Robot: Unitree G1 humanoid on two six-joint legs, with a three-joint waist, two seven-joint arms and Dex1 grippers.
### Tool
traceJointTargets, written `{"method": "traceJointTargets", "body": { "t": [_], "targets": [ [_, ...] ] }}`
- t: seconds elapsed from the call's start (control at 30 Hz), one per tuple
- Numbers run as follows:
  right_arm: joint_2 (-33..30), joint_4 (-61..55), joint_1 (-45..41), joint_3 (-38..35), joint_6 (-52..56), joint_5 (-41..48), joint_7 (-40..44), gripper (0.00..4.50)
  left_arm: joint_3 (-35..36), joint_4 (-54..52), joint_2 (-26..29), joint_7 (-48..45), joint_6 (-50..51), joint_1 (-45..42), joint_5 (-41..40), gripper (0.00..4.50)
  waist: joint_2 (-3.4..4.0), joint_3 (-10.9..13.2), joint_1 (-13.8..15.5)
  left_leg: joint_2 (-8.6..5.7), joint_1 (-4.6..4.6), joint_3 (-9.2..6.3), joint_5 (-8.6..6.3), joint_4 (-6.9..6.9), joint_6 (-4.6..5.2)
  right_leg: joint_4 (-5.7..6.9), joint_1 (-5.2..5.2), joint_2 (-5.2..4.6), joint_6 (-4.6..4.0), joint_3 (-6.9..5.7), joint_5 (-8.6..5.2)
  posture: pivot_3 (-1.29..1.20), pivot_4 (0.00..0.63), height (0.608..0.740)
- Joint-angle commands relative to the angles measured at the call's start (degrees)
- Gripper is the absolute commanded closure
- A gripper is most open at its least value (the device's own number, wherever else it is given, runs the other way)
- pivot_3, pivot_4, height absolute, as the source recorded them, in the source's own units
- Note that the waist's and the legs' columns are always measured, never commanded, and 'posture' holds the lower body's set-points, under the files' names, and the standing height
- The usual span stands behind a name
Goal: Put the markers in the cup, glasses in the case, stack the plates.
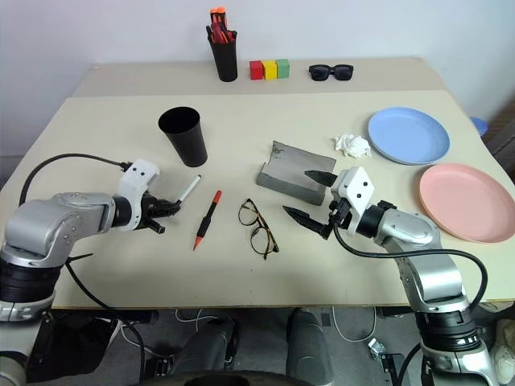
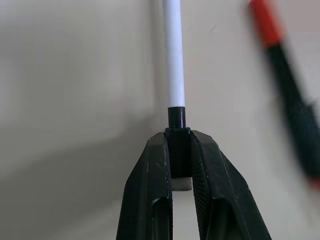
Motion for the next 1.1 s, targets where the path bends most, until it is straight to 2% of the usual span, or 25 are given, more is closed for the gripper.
{"method": "traceJointTargets", "body": {
  "t": [0.03, 0.37, 0.5, 0.73, 0.93, 1.1],
  "targets": [
    [0.1, 0.2, -1.9, -0.4, -1.7, -0.4, -0.3, 0.00, 0.9, 0.0, -1.9, -2.1, -17.3, -0.1, 3.8, 4.47, 0.00, 0.0, 0.0, 0.00, 0.00, 0.02, 0.00, 0.00, 0.00, -0.02, 0.00, 0.00, -0.03, 0.01, 0.02, 0.00, 0.150, 0.740],
    [0.6, 0.4, -3.0, -0.7, -1.6, 0.2, -0.3, 0.00, 3.2, 16.0, -10.2, -6.3, -45.8, -9.6, 7.2, 4.47, -0.01, 0.0, 0.1, 0.00, -0.02, 0.06, 0.01, 0.05, 0.00, -0.03, 0.00, 0.00, -0.04, 0.02, 0.05, 0.00, 0.150, 0.740],
    [1.7, -2.3, -3.3, -3.8, 1.5, 7.0, -0.3, 0.00, 7.9, 25.8, -12.7, -3.8, -54.4, -15.9, 6.9, 4.47, -0.01, 0.0, 0.0, 0.00, -0.01, 0.06, 0.01, 0.06, 0.00, -0.03, 0.00, 0.02, -0.04, 0.02, 0.07, 0.00, 0.150, 0.740],
    [2.7, -4.5, -3.7, -5.6, 3.1, 12.0, -1.7, 0.00, 12.2, 38.5, -13.4, -2.2, -65.8, -21.6, 8.0, 4.47, -0.01, 0.0, 0.0, 0.00, 0.00, 0.08, 0.01, 0.06, 0.00, -0.05, 0.00, 0.02, -0.03, 0.03, 0.08, 0.00, 0.150, 0.740],
    [2.2, -4.0, -4.4, -4.3, 3.1, 10.9, -2.1, 0.00, 15.0, 52.5, -15.8, -2.4, -74.6, -25.8, 7.2, 4.47, -0.03, 0.0, 0.1, -0.01, -0.03, 0.08, 0.02, 0.13, 0.00, -0.04, 0.01, 0.03, 0.01, 0.03, 0.11, 0.00, 0.150, 0.740],
    [2.0, -4.0, -4.8, -4.0, 3.2, 10.5, -2.3, 0.00, 15.5, 56.6, -19.2, -5.0, -77.7, -25.3, 6.0, 4.47, -0.05, 0.0, 0.0, -0.01, -0.04, 0.07, 0.02, 0.14, 0.00, -0.05, 0.01, 0.03, 0.02, 0.02, 0.11, 0.00, 0.150, 0.740]
  ]
}}
